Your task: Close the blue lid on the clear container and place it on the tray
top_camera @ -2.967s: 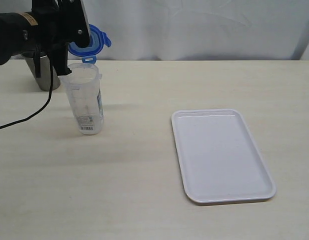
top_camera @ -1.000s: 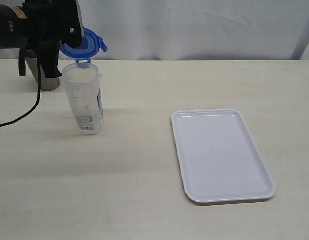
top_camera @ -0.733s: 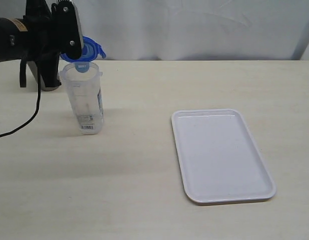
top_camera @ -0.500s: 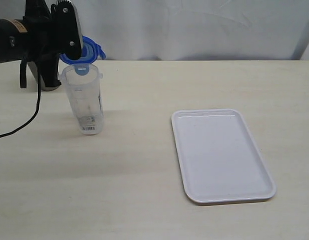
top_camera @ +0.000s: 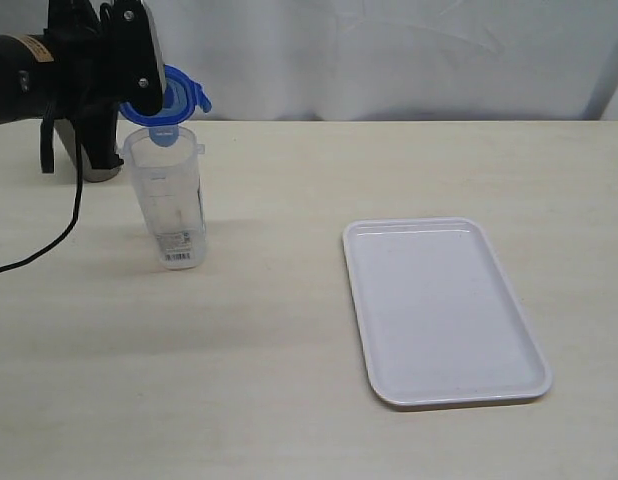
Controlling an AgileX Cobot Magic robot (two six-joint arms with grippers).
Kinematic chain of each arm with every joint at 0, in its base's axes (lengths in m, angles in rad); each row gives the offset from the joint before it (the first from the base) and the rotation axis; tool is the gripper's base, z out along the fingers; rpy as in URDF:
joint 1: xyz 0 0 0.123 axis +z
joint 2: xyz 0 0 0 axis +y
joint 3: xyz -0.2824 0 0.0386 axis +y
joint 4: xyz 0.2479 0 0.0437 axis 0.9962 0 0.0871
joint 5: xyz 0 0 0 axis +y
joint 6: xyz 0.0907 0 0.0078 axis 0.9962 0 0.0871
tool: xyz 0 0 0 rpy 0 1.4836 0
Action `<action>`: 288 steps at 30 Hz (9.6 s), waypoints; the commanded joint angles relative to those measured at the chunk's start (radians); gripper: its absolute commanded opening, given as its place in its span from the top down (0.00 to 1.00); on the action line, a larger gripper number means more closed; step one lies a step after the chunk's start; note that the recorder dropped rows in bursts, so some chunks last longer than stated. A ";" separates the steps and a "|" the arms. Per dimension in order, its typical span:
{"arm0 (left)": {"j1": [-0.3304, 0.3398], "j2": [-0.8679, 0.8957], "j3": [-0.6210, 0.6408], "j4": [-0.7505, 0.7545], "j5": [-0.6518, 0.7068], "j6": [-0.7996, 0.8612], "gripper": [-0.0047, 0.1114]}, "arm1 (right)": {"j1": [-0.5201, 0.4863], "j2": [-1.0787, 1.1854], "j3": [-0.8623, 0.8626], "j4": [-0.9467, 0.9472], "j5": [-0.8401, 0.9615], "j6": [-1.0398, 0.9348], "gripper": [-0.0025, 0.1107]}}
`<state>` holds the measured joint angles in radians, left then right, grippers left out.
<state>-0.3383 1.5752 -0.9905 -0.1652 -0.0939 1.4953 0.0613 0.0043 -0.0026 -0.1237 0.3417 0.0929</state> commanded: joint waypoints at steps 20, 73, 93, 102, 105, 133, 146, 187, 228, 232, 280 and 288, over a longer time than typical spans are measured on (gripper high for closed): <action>0.000 -0.021 0.085 -0.158 -0.219 0.125 0.96 | -0.001 -0.004 0.003 0.004 0.000 -0.001 0.94; -0.104 0.032 0.149 -0.318 -0.451 0.310 0.96 | -0.001 -0.004 0.003 0.004 0.000 -0.001 0.94; -0.087 0.072 0.108 -0.348 -0.462 0.251 0.96 | -0.001 -0.004 0.003 0.004 0.000 -0.001 0.94; -0.087 0.072 0.108 -0.348 -0.424 0.253 0.96 | -0.001 -0.004 0.003 0.004 0.000 -0.001 0.94; -0.087 0.072 0.110 -0.362 -0.413 0.253 0.96 | -0.001 -0.004 0.003 0.004 0.000 -0.001 0.94; -0.146 0.069 0.110 -0.487 -0.488 0.394 0.96 | -0.001 -0.004 0.003 0.004 0.000 -0.001 0.94; -0.175 0.066 0.110 -0.586 -0.545 0.475 0.96 | -0.001 -0.004 0.003 0.004 0.000 -0.001 0.94; -0.267 -0.007 0.163 -0.806 -0.470 0.626 0.96 | -0.001 -0.004 0.003 0.004 0.000 -0.001 0.94; -0.330 -0.007 0.243 -0.936 -0.368 0.647 0.96 | -0.001 -0.004 0.003 0.004 0.000 -0.001 0.94; -0.330 -0.007 0.243 -0.954 -0.372 0.647 0.96 | -0.001 -0.004 0.003 0.004 0.000 -0.001 0.94; -0.325 -0.009 0.243 -1.138 -0.363 0.647 0.40 | -0.001 -0.004 0.003 0.004 0.000 -0.001 0.94; -0.325 -0.100 0.243 -1.205 -0.323 0.611 0.40 | -0.001 -0.004 0.003 0.004 0.000 -0.001 0.94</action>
<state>-0.6644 1.5222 -0.7512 -1.3400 -0.4319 2.1121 0.0613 0.0043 -0.0026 -0.1237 0.3417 0.0929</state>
